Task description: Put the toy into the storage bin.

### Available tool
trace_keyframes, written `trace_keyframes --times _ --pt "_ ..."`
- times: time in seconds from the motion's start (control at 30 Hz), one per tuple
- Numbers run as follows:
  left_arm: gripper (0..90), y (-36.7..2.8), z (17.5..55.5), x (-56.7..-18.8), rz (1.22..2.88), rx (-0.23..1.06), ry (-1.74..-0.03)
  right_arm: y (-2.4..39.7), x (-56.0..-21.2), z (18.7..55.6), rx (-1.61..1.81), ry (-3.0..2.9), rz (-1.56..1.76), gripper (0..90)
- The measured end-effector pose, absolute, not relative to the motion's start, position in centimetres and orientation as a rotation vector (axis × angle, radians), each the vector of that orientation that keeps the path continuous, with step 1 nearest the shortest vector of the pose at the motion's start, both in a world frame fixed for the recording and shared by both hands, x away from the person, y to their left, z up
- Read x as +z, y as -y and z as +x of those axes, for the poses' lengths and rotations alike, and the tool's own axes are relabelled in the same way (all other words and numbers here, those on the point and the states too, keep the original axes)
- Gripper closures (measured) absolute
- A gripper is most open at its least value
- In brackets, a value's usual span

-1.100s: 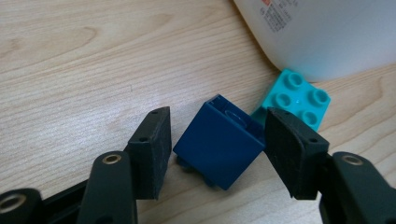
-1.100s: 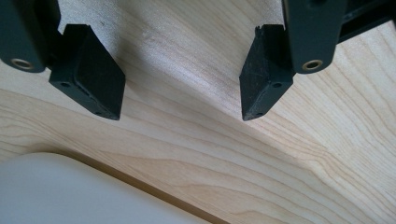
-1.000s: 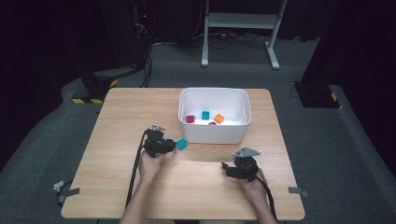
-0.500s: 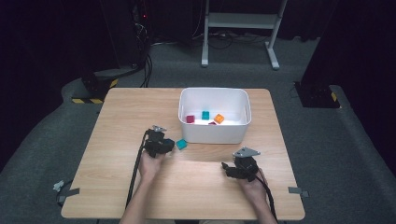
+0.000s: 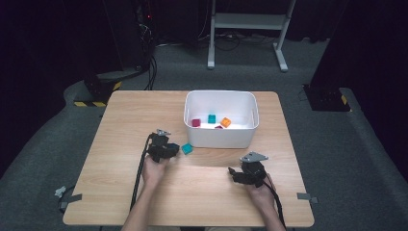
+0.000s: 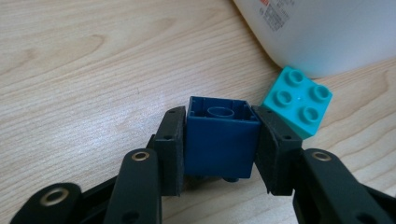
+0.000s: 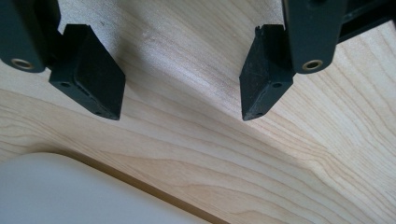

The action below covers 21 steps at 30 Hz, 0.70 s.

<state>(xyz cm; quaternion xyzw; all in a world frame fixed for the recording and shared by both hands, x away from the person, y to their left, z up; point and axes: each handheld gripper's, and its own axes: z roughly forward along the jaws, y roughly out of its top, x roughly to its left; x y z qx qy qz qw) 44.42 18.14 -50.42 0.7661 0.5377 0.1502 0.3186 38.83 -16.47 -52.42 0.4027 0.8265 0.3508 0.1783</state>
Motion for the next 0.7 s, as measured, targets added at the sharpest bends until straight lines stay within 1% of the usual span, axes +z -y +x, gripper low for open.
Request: trace_keyframes --times 0.2,0.37,0.7 --pt "57.6 -18.5 44.2 -49.6 1.977 0.379 -1.406 16.5 -52.4 38.8 0.992 -2.338 1.139 31.2" --pt "57.8 -18.8 43.7 -48.7 1.969 0.408 -1.39 16.5 -52.4 38.8 0.992 -2.338 1.139 31.2" --pt "58.1 -19.9 43.1 -46.8 1.946 0.423 -1.37 16.5 -52.4 38.8 0.992 -2.338 1.139 31.2"
